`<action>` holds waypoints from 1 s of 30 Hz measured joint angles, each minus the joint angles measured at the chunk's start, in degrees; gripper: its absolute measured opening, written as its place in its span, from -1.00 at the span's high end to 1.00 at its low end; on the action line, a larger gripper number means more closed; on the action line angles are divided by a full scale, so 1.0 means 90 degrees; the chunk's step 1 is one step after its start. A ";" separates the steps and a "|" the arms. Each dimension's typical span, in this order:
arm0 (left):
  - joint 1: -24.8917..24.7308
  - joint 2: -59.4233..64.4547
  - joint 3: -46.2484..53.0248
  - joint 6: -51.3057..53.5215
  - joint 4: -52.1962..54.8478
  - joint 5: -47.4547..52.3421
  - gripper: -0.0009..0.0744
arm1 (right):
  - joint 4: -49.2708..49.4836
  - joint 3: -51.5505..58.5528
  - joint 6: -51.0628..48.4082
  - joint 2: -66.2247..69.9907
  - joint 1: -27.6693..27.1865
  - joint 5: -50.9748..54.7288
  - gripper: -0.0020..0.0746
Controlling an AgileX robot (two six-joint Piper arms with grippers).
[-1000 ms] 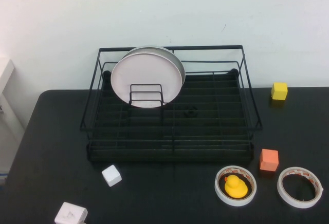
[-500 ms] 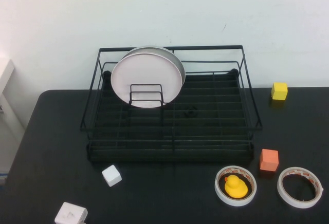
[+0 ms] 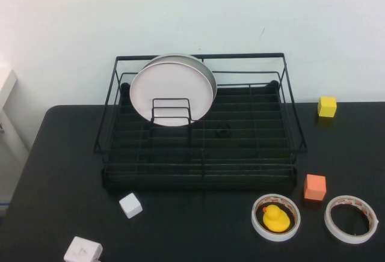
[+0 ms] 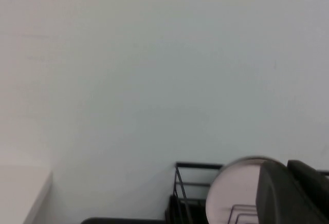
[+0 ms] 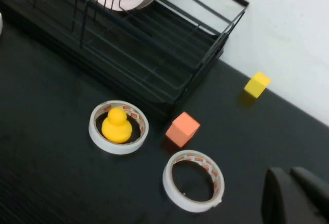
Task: Place plate on rack
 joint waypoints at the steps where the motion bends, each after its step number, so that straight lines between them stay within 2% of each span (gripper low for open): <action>1: 0.0000 -0.0056 0.0106 -0.0020 0.0000 0.0057 0.98 | 0.0034 0.0097 0.0000 0.0000 0.0000 -0.0109 0.95; 7: 0.0000 -0.0140 0.0382 -0.0115 0.0000 0.0103 0.98 | 0.0294 0.0304 -0.0011 0.0000 0.0000 -0.0516 0.95; 16: 0.0000 -0.0143 0.0382 -0.0195 0.0012 0.0110 0.98 | 0.2066 0.0299 -0.0309 0.0000 0.0000 -0.0134 0.95; 20: 0.0000 -0.0143 0.0382 -0.0195 0.0012 0.0110 0.98 | 0.2183 0.0299 -0.0441 0.0000 0.0000 0.0244 0.95; 30: 0.0000 -0.0143 0.0382 -0.0195 0.0012 0.0110 0.98 | 0.2197 0.0299 -0.0529 0.0000 0.0000 0.0328 0.95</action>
